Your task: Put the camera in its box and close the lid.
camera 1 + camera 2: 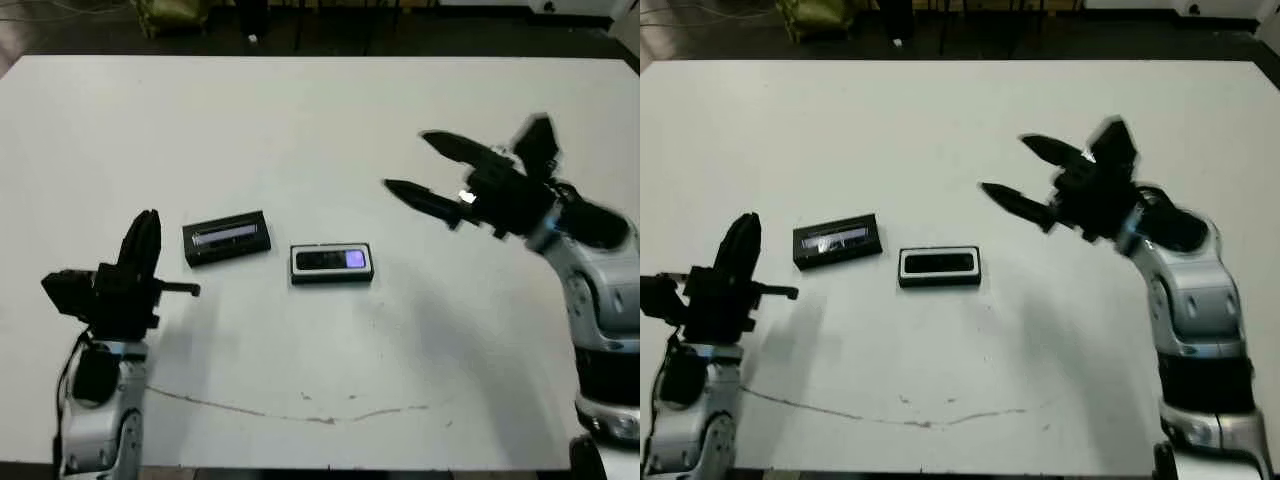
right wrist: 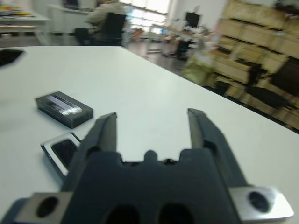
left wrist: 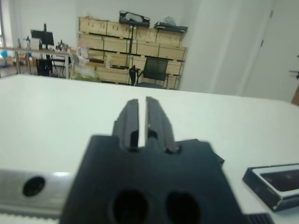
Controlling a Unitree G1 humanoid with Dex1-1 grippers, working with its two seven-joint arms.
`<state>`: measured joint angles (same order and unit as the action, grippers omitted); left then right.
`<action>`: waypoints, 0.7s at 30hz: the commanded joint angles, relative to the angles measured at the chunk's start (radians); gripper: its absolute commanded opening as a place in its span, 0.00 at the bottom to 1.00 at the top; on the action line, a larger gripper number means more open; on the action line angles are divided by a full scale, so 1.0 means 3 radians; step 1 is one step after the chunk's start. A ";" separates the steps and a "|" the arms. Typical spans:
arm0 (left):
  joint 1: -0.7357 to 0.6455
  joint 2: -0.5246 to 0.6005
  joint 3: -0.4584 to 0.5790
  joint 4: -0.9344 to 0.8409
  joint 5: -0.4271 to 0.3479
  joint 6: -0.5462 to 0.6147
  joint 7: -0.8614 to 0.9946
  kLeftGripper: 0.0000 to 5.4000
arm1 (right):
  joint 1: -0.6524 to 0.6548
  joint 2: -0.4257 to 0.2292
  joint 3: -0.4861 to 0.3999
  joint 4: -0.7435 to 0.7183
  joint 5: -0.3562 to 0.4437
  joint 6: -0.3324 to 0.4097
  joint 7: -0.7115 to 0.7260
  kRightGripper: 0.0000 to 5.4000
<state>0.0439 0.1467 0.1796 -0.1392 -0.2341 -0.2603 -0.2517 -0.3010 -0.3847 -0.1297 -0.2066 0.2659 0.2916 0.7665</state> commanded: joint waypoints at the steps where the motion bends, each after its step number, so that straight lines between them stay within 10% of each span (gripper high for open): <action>1: -0.0104 0.0329 0.0076 -0.0171 0.0080 0.0308 -0.0063 0.00 | 0.0374 -0.0030 -0.0132 0.0077 0.0097 -0.0376 0.0045 0.38; 10: -0.0906 0.1545 0.0085 0.0297 -0.0376 0.1160 -0.1385 0.11 | 0.0960 0.0128 -0.0344 -0.0181 0.0659 -0.0354 -0.0194 0.00; 21: -0.2257 0.1890 -0.0757 0.1984 -0.0026 0.0928 -0.3117 0.61 | 0.1028 0.0084 -0.0289 -0.0325 0.0801 -0.0281 -0.0358 0.00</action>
<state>-0.6048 0.7181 -0.0111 0.3844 -0.2737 0.0391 -1.1364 0.0026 -0.3507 -0.2206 -0.3119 0.5015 0.1994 0.6575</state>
